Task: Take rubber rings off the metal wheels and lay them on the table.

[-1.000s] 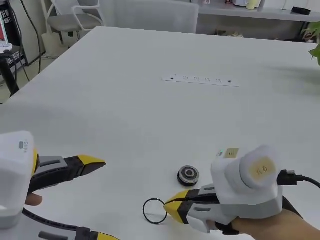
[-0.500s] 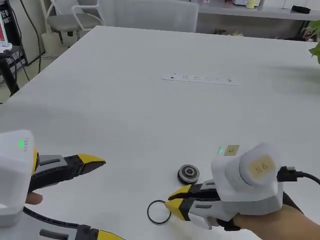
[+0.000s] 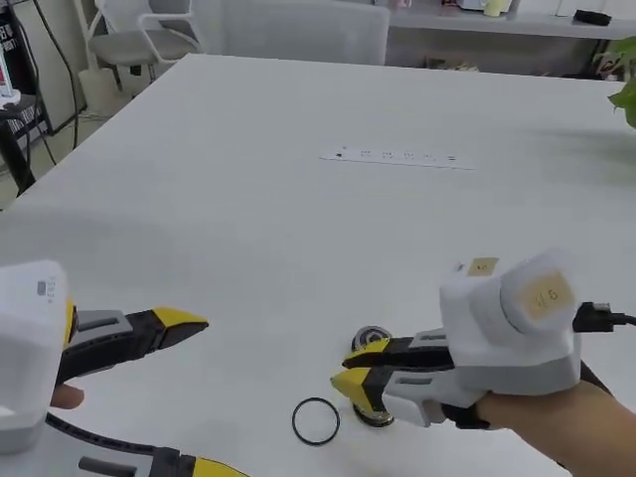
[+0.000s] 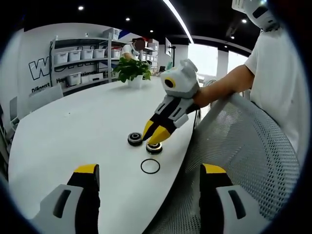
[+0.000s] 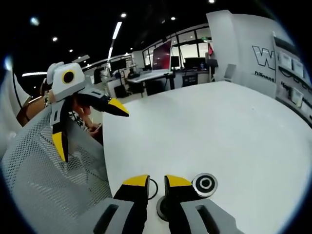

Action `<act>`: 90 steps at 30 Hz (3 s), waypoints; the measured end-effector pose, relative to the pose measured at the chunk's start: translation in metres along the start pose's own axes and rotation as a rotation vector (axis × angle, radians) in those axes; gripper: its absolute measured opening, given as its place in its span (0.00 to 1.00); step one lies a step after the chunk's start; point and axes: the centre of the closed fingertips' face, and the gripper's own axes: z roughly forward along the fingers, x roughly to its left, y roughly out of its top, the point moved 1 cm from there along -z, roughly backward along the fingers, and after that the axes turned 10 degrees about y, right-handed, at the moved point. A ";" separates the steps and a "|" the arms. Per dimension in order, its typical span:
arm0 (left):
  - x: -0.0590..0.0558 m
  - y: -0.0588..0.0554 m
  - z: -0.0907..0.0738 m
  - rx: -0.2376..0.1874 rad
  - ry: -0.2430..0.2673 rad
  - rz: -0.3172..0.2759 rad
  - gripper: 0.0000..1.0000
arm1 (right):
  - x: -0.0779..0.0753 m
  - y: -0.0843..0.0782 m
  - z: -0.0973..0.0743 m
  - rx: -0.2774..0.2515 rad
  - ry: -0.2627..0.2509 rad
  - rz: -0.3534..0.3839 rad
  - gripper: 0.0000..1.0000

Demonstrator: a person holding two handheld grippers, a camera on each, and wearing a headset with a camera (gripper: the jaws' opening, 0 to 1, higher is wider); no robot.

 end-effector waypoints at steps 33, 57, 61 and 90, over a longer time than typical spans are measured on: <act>-0.009 0.019 -0.004 -0.030 -0.038 0.125 0.80 | -0.039 0.025 -0.060 -0.202 -0.129 0.107 0.11; 0.003 0.113 0.033 -0.140 -0.102 0.336 0.74 | -0.050 -0.046 -0.046 0.060 -0.095 0.116 0.14; -0.005 0.118 0.047 -0.158 -0.156 0.301 0.69 | -0.043 -0.052 -0.042 0.099 -0.056 0.101 0.15; -0.022 0.019 0.132 0.024 -0.190 0.229 0.35 | -0.023 -0.069 -0.026 0.218 0.034 0.029 0.17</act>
